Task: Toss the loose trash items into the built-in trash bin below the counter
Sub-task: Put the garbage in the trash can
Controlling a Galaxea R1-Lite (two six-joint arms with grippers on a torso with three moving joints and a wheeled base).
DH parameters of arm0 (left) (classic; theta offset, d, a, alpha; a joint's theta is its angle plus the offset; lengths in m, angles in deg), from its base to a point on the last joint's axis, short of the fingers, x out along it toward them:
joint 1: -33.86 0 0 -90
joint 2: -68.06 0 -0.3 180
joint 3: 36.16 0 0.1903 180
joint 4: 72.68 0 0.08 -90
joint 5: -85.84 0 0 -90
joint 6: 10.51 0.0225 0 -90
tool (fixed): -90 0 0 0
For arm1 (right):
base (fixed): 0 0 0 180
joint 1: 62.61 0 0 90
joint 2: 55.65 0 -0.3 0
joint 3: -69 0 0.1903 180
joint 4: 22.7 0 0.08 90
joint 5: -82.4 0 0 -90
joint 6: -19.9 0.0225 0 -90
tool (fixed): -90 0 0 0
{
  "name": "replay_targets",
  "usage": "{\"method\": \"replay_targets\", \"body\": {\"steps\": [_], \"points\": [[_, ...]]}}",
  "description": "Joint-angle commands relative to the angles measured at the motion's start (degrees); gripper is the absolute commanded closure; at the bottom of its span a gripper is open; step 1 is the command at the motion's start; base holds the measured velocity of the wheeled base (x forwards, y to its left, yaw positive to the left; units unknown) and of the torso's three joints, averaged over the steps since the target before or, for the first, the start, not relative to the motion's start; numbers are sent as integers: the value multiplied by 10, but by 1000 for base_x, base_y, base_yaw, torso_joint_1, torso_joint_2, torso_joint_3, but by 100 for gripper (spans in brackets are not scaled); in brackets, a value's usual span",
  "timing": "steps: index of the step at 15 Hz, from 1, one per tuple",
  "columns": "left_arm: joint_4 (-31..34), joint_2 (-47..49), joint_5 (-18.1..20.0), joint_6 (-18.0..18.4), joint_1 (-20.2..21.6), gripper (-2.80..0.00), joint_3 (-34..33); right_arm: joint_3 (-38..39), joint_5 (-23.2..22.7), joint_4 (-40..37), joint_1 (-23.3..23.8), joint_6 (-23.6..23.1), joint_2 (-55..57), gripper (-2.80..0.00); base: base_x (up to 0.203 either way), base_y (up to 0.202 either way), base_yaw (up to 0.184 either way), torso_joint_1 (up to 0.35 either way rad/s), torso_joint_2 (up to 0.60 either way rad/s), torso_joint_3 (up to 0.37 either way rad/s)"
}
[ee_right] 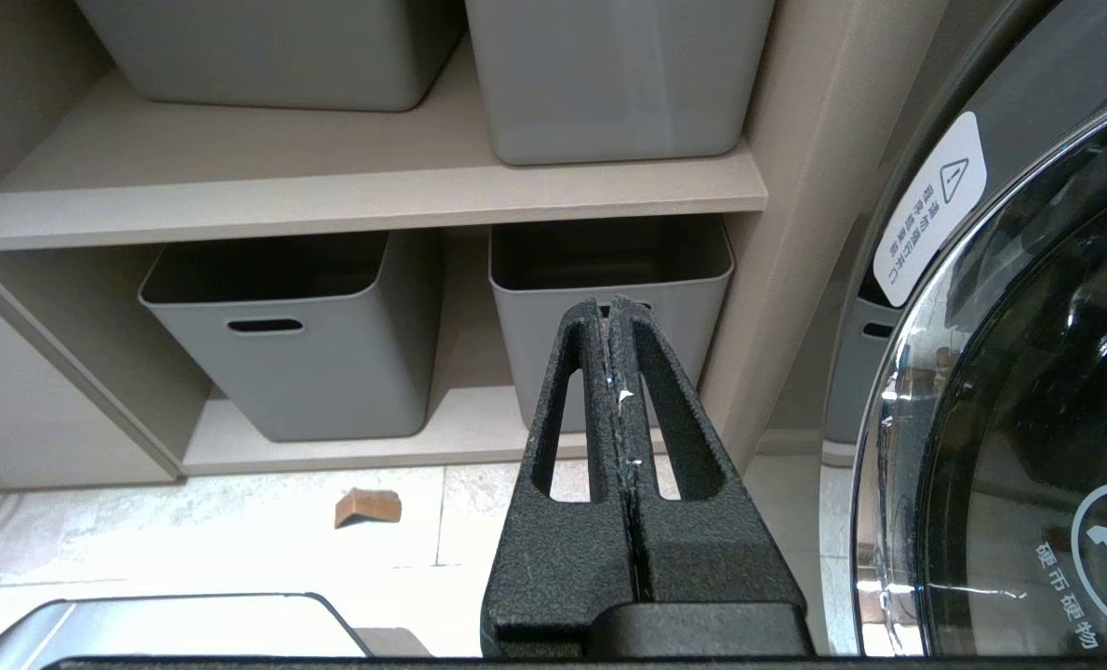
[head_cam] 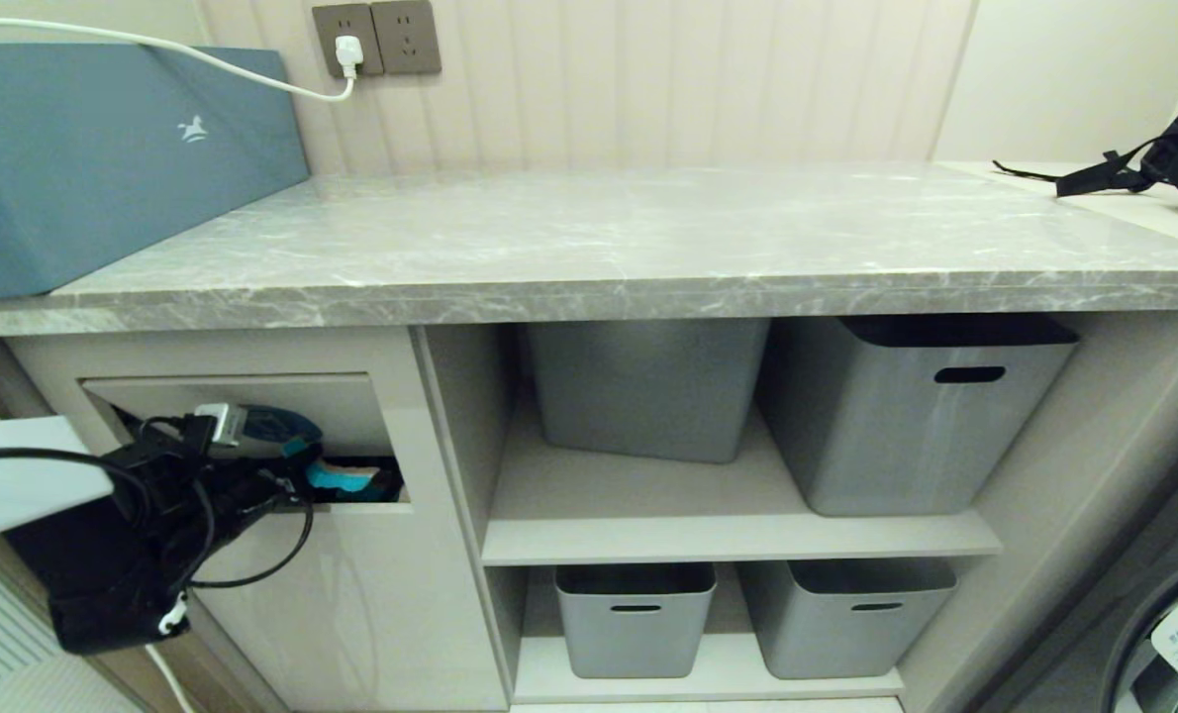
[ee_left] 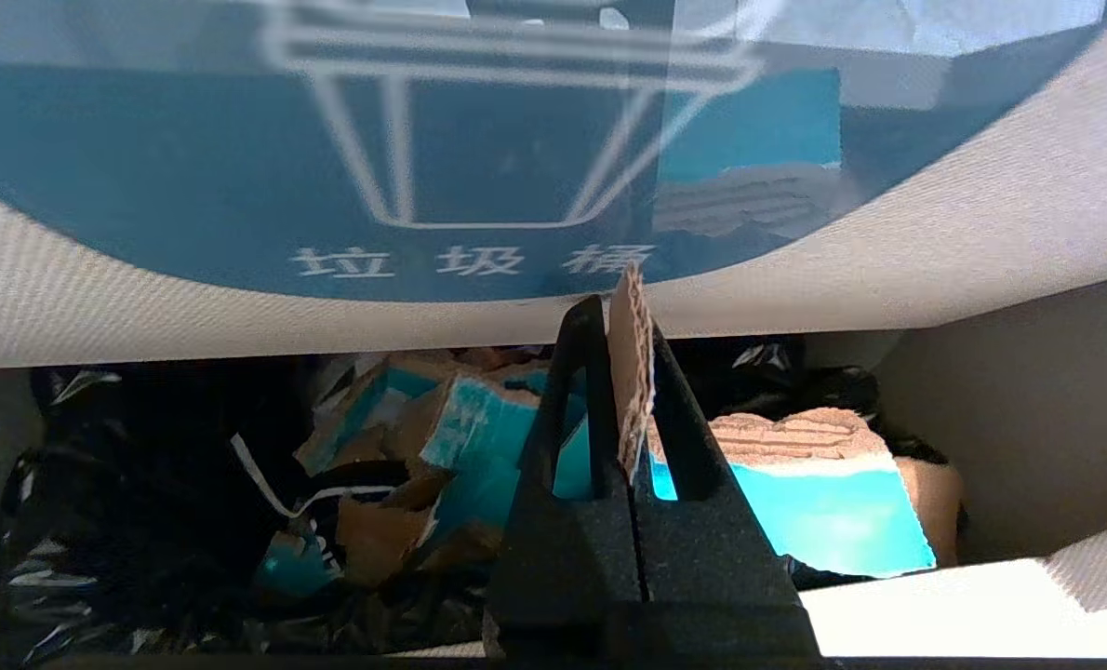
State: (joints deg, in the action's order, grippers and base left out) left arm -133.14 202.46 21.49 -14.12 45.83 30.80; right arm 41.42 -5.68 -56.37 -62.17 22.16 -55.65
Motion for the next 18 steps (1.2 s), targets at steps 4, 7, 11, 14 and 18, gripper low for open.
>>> {"method": "replay_targets", "body": {"steps": [4,7,11,14,18], "points": [[-5,-9,-3,1,-1,0,-14,0,0,-1,0,0,0,0,0,0,0,0,0,0],[-5,-12,-14,1,-2,0,-34,0,0,-1,0,0,0,0,0,0,0,0,0,0],[-5,-15,-41,-1,-9,0,-35,0,0,-1,0,0,1,0,0,0,0,0,0,0],[-5,-14,-46,-15,-19,-280,-30,0,0,-1,0,0,1,0,0,0,0,0,0,0],[-8,-15,-60,-18,-31,-280,-21,0,0,-1,0,0,1,0,0,0,0,0,0,0]]}}
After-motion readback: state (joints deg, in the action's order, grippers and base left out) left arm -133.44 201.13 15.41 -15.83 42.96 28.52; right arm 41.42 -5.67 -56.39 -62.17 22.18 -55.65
